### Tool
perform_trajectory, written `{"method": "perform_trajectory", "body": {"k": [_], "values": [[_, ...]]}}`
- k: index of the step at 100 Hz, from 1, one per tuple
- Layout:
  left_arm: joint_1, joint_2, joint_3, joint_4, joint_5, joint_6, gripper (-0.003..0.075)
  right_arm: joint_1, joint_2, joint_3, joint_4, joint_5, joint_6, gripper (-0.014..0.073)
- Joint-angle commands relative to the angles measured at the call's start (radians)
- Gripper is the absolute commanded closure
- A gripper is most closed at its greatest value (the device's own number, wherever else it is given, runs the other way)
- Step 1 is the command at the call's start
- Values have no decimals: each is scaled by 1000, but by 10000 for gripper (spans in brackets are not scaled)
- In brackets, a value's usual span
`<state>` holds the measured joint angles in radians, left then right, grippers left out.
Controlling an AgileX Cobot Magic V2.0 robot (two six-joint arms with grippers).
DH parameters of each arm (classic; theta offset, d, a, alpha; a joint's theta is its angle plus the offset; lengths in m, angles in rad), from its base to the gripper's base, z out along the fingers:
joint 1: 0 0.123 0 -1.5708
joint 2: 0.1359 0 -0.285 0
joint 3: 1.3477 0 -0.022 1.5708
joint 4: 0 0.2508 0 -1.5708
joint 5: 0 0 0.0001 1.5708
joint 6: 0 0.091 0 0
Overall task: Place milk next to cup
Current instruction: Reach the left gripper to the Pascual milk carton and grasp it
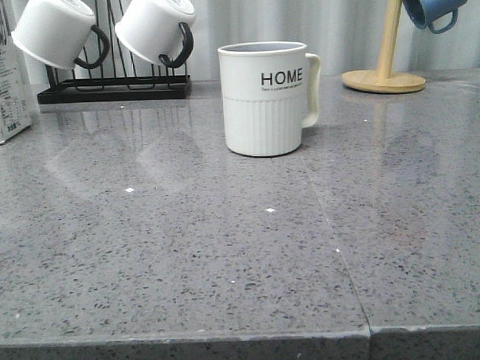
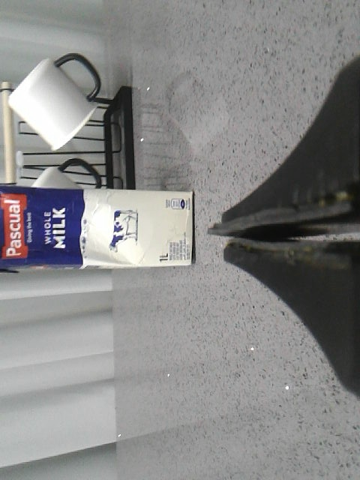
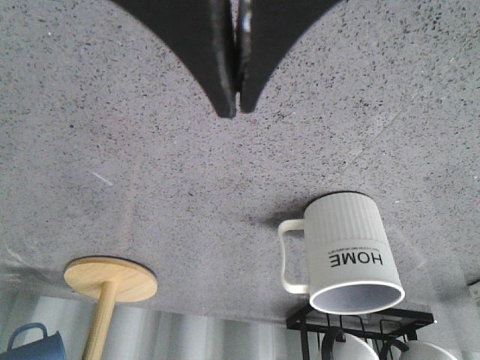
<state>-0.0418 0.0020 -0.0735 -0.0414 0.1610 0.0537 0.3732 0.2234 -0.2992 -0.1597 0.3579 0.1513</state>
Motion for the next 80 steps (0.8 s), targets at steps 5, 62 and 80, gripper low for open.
{"method": "perform_trajectory", "body": {"k": [5, 62, 80], "values": [[2, 102, -168, 0, 12, -4, 741, -4, 7, -24, -3, -66, -1, 659], [2, 748, -499, -7, -263, -4, 117, -4, 7, -24, -3, -66, -1, 659], [-19, 892, -541, -11, -351, -6, 31, -4, 7, -24, -3, -66, -1, 659]]}}
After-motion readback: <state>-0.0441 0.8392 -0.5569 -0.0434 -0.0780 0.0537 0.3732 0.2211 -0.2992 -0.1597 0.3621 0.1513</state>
